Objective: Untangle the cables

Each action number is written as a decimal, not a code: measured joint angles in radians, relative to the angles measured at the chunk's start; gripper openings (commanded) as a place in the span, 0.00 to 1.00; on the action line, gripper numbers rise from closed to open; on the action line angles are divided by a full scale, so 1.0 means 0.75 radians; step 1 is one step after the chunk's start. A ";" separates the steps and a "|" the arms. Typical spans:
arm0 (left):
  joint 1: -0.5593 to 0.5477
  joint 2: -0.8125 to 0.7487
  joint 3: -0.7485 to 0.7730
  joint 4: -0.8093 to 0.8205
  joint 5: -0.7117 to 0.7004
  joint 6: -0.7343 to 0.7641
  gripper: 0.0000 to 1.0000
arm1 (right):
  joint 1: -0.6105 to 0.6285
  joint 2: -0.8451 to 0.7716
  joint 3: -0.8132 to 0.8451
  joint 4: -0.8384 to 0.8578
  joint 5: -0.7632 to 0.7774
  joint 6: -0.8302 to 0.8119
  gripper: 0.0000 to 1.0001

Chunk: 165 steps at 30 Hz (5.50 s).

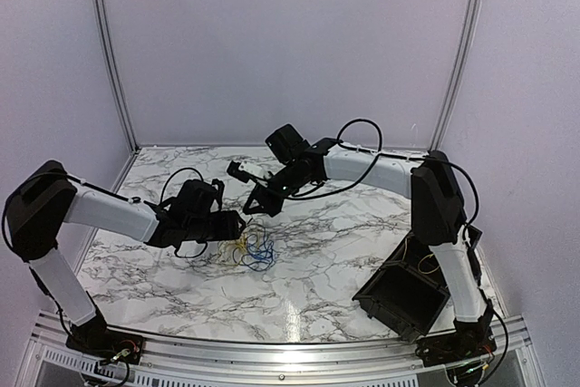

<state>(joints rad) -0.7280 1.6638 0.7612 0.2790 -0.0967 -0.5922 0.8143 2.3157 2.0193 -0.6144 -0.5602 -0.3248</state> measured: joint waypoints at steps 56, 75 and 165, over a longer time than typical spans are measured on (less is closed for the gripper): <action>0.019 -0.128 -0.144 0.193 -0.213 0.028 0.66 | -0.313 -1.128 -0.608 0.178 0.043 -0.043 0.00; 0.019 -0.173 -0.138 0.120 -0.247 0.090 0.67 | -0.326 -1.479 -0.788 -0.124 0.270 -0.272 0.00; 0.019 -0.134 -0.121 0.110 -0.210 0.155 0.68 | -0.628 -1.442 -1.267 -0.610 0.627 -0.833 0.45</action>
<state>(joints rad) -0.7139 1.5631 0.6704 0.3618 -0.2539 -0.4759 0.3435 1.2339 1.0691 -1.0718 -0.0898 -0.9497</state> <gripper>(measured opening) 0.696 0.444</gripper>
